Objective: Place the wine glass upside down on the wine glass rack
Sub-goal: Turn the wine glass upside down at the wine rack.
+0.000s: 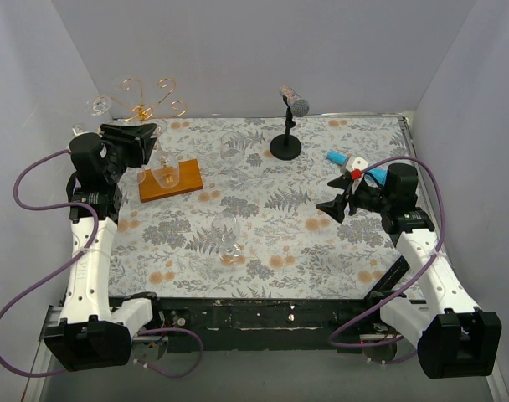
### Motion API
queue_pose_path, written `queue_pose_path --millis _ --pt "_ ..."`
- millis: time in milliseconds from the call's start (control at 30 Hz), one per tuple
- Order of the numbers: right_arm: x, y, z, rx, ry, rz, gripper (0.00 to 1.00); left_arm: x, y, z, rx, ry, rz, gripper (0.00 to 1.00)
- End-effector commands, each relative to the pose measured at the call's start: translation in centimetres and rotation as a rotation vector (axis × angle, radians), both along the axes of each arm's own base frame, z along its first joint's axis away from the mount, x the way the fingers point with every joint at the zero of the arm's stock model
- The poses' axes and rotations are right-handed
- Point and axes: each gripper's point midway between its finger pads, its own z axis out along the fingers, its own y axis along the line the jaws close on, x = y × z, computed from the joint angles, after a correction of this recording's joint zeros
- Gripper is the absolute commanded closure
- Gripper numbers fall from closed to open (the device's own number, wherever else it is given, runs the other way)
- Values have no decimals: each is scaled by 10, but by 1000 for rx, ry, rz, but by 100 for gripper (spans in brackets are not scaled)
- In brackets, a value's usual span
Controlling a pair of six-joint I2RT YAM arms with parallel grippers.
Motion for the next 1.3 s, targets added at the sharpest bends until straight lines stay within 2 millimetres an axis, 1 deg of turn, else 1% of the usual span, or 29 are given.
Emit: queue_pose_path --millis 0,233,300,333,367,400,433,467,500,533,567,633,667,700,1100,1267 --pt "2 -1 21 1 -72 4 19 -8 -5 21 6 -76 -24 58" --pt "3 -1 21 -2 -76 0 19 -12 -8 20 4 -77 -40 45" --pt "3 -1 22 -3 -82 -1 19 -15 -10 21 0 -79 -48 38" --pt "3 -2 23 -3 -84 -2 19 -16 -11 21 1 -80 -56 35" --pt "2 -1 23 -3 -84 -1 19 -17 -12 21 1 -80 -64 30" --pt "3 -2 23 -3 -84 -2 19 -18 -12 21 1 -80 -64 29" --pt "3 -2 23 -4 -85 -2 19 -19 -13 18 -1 -74 -64 24" --pt "3 -2 23 -4 -85 -4 19 -21 -13 17 0 -74 -67 23" --pt "3 -1 22 -4 -82 -1 19 -21 -13 16 0 -69 -64 17" --pt "3 -2 22 -5 -85 -2 19 -22 -14 15 -1 -69 -69 16" --pt "3 -2 22 -5 -85 -2 19 -23 -14 13 -1 -66 -70 12" --pt "3 -2 23 -5 -88 -1 19 -25 -15 11 -3 -63 -78 9" --pt "2 -2 21 -6 -83 -3 19 -26 -16 10 -3 -64 -81 3" --pt "3 -2 22 -8 -86 -4 19 -26 -16 9 -2 -61 -82 2" --pt "4 -3 20 -15 -88 -5 19 -41 -25 8 33 -73 -132 2" --pt "4 -3 19 -17 -85 -1 19 -49 -29 11 64 -82 -149 2"
